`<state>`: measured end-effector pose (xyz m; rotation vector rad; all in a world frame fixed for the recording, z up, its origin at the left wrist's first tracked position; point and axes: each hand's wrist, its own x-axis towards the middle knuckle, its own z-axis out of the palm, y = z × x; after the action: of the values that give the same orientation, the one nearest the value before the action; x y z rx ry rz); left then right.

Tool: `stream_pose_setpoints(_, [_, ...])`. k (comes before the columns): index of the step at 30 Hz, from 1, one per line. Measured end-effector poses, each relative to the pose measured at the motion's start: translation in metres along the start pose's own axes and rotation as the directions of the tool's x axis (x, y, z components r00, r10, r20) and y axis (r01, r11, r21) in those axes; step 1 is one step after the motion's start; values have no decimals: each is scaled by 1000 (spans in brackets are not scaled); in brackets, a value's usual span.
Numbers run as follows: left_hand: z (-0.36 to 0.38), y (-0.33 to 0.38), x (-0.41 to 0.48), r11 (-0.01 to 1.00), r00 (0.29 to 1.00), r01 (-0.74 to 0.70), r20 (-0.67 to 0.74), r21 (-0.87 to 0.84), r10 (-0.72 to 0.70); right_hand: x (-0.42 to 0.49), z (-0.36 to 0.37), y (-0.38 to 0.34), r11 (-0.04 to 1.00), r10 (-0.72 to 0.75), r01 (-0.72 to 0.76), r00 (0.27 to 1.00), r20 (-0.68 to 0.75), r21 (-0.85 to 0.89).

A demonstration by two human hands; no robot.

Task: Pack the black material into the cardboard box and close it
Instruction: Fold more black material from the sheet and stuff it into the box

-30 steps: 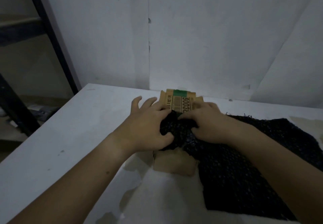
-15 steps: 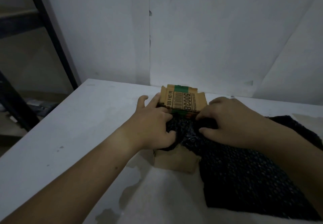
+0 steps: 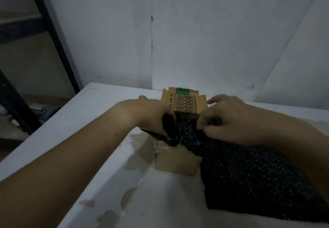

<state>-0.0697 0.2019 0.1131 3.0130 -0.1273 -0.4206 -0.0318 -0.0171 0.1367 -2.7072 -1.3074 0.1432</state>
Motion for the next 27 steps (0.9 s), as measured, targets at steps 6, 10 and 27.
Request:
stream_pose_setpoints(6, [8,8,-1,998,1000,-11,1,63,11,-6,28,-5,989,50,10,914,402,-146])
stream_pose_setpoints(10, [11,9,-6,999,1000,-10,-25,47,11,5,41,-10,966,81,28,910,406,-255])
stream_pose_setpoints(27, [23,-1,-4,999,999,-16,-40,-46,14,-3,53,-19,964,19,47,970,243,-261])
